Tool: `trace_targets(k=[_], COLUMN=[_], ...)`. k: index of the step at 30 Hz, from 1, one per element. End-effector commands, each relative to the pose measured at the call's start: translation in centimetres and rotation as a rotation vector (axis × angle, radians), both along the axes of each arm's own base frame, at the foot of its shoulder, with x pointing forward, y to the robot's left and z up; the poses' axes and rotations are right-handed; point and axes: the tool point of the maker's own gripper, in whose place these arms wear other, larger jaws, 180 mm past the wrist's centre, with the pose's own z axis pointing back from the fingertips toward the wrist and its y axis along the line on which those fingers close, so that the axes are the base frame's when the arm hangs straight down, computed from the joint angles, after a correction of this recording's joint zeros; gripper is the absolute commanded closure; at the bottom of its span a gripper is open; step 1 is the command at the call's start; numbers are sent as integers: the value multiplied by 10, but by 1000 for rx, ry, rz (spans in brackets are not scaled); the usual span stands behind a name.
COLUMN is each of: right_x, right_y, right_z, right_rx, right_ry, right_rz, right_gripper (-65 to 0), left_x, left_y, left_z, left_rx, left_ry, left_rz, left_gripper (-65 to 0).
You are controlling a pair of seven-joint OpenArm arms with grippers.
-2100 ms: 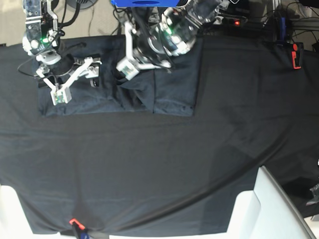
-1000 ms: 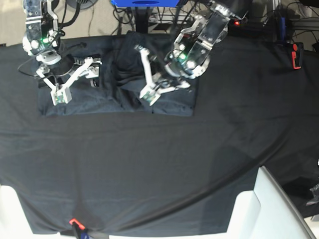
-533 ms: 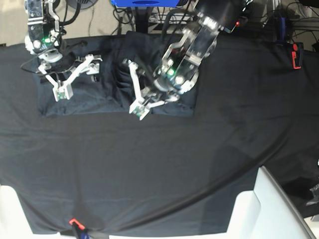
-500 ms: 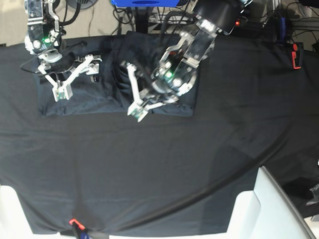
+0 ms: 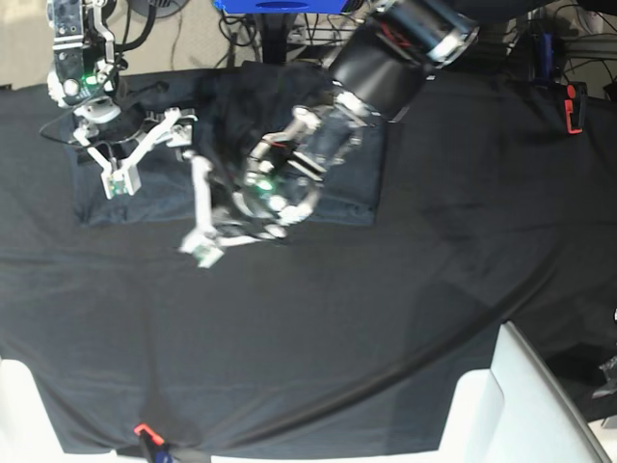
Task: Fold the T-shirt properly
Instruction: 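Release the shirt with the left gripper and raise it away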
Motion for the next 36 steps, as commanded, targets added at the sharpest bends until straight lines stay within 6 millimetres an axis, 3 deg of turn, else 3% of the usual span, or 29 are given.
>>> trace_targets(k=[1, 4, 5, 7, 10, 13, 16, 21, 23, 25, 29, 30, 32, 36], right_x=[8, 10, 11, 17, 22, 39, 57, 71, 65, 58, 49, 51, 55, 65], right_y=[1, 2, 3, 9, 26, 38, 57, 103, 119, 133, 154, 158, 167, 180], right_z=[10, 15, 18, 30, 46, 57, 64, 74, 65, 56, 40, 37, 30, 20], right_rx=[3, 2, 2, 10, 31, 7, -31, -48, -45, -22, 36, 44, 62, 84], right_ry=[-43, -56, -67, -102, -144, -123, -83, -77, -41, -11, 50, 59, 86, 127], right_rz=[9, 16, 18, 48, 162, 259, 351, 503, 553, 577, 573, 572, 572, 571], right_gripper=[-596, -594, -594, -594, -593, -593, -591, -588, -528, -405, -30, 0, -29, 0], left_x=[18, 26, 34, 42, 42, 13, -34, -94, -110, -121, -131, -131, -132, -132], left_y=[-7, -7, 5, 43, 126, 213, 285, 376, 405, 426, 441, 441, 440, 435], left_z=[21, 41, 49, 59, 66, 57, 42, 50, 59, 66, 73, 73, 73, 70], left_rx=[-41, -76, -80, -95, -66, 29, 98, 15, 18, 44, 61, 61, 58, 44], left_ry=[-63, -115, -140, -177, -224, -224, -158, -75, -84, -100, -115, -117, -115, -108], left_rz=[12, 19, 45, 137, 301, 440, 526, 709, 768, 807, 810, 812, 812, 816], left_gripper=[0, 0, 0, 0, 0, 0, 0, 0, 0, 0, 0, 0, 0, 0])
